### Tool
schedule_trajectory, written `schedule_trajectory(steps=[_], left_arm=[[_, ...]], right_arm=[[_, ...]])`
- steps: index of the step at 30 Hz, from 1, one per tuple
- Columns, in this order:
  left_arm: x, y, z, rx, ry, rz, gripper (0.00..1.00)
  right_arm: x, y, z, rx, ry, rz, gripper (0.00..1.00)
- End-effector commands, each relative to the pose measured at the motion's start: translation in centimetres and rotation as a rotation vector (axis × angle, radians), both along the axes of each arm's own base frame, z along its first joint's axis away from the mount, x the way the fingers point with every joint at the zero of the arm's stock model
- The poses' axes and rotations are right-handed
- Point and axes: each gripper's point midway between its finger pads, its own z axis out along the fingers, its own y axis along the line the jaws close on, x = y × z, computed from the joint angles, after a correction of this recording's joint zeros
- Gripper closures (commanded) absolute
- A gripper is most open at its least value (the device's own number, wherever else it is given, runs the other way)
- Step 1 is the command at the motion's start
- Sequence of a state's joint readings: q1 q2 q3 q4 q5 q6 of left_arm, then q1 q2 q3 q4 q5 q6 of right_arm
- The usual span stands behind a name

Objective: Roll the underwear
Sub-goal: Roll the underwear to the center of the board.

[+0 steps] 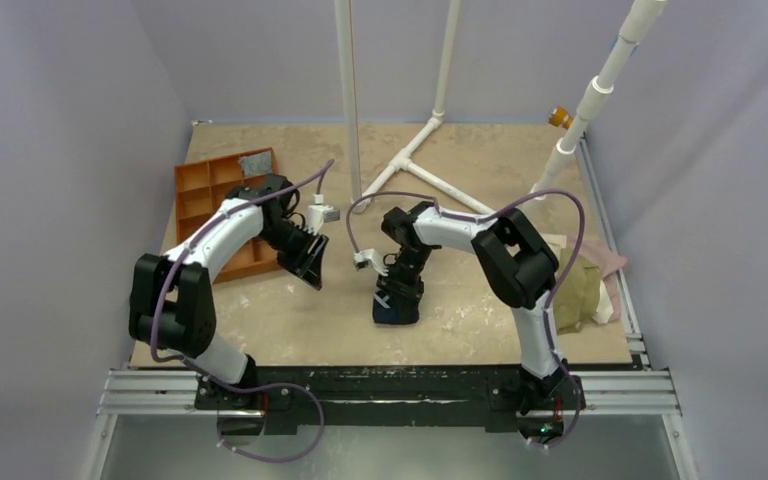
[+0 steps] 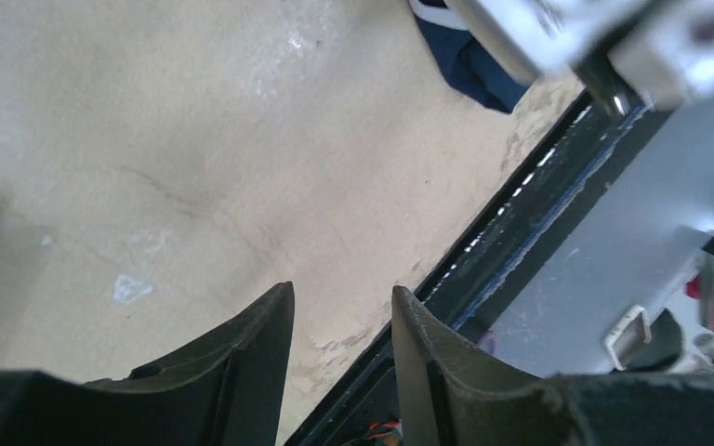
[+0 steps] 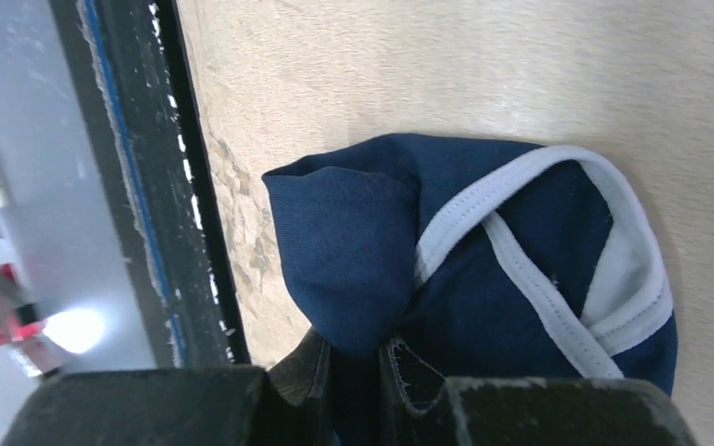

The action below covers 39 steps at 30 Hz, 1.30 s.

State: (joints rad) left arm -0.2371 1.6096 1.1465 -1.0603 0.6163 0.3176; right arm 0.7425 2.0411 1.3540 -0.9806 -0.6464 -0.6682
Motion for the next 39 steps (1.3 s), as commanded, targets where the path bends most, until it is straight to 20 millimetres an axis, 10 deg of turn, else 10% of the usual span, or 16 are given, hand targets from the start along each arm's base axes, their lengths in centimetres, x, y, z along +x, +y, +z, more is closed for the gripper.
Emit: schedule_trajectory(steps=[1,12,23,39], left_arm=[[0.6,1.4,1.2,0.036,-0.192,-0.025,0.58],[0.6,-0.5,3.6,-0.071,-0.409,-0.138,0.57],[0.2,-8.6,3.4,-0.135,-0.561,-0.4,0.56],[-1.5,-15.5,-2.7,-0.03,-0.594,-0.568,0.52]], right_arm=[[2.4,0.0,-1.9,0.023,0.054,0.012,1.0],[4.6,0.2,-3.8,0.054,0.235,-0.029,0.97],[5.2,0.4,-4.8,0.052,0.246,-0.047,0.86],[5.2,-0.3,-5.2,0.021,0.224,-0.04,0.85]])
